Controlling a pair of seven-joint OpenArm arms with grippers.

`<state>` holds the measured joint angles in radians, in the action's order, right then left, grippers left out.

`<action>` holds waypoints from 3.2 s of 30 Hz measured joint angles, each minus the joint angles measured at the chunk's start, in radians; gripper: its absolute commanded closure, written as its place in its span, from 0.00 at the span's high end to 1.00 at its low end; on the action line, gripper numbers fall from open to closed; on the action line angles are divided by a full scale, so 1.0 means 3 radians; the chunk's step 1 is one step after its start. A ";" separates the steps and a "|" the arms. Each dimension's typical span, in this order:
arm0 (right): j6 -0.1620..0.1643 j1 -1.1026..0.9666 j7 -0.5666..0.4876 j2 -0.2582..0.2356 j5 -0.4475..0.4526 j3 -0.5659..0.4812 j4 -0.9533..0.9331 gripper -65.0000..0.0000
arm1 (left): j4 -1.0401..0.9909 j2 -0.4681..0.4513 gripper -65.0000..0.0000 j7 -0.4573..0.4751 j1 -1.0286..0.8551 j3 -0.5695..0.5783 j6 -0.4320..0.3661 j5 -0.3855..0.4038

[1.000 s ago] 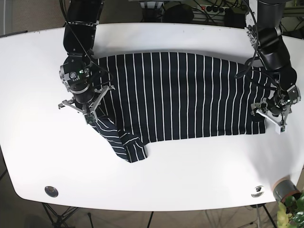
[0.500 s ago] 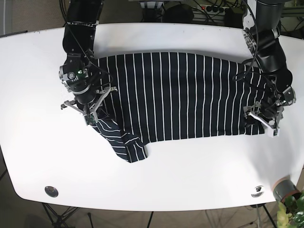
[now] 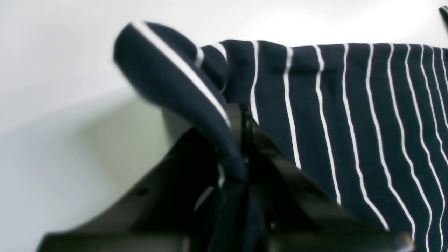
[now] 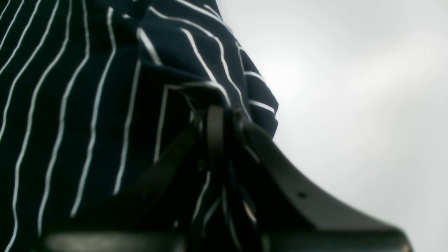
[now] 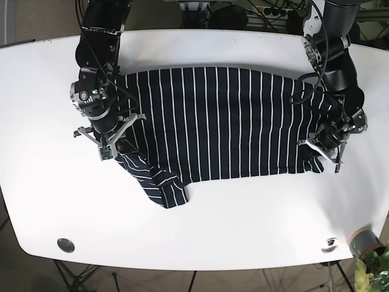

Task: Fold the T-shirt properly

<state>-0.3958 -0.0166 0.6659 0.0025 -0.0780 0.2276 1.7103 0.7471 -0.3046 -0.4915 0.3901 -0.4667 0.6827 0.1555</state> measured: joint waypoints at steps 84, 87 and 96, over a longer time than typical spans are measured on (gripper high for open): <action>-0.0525 0.1595 0.1741 -0.0500 0.0061 0.0655 0.0973 0.03 | 0.3321 -0.0197 0.00 -0.1723 0.0076 0.0067 0.0039 0.0487; -0.0530 0.1246 0.1740 -0.0360 0.0085 0.0843 0.1007 0.03 | 0.3443 -0.0215 0.00 -0.1740 -0.0261 -0.0032 0.0023 0.0533; -0.0687 0.0458 0.1741 -0.0083 0.0390 0.1492 0.1010 0.03 | 0.3625 -0.0175 0.00 -0.1706 -0.1209 -0.0336 0.0039 0.0872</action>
<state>-0.6018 0.1207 1.1881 -0.0223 0.0391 0.6750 2.0132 1.8347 -0.3573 -1.0035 0.0273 -0.5674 0.6945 0.4171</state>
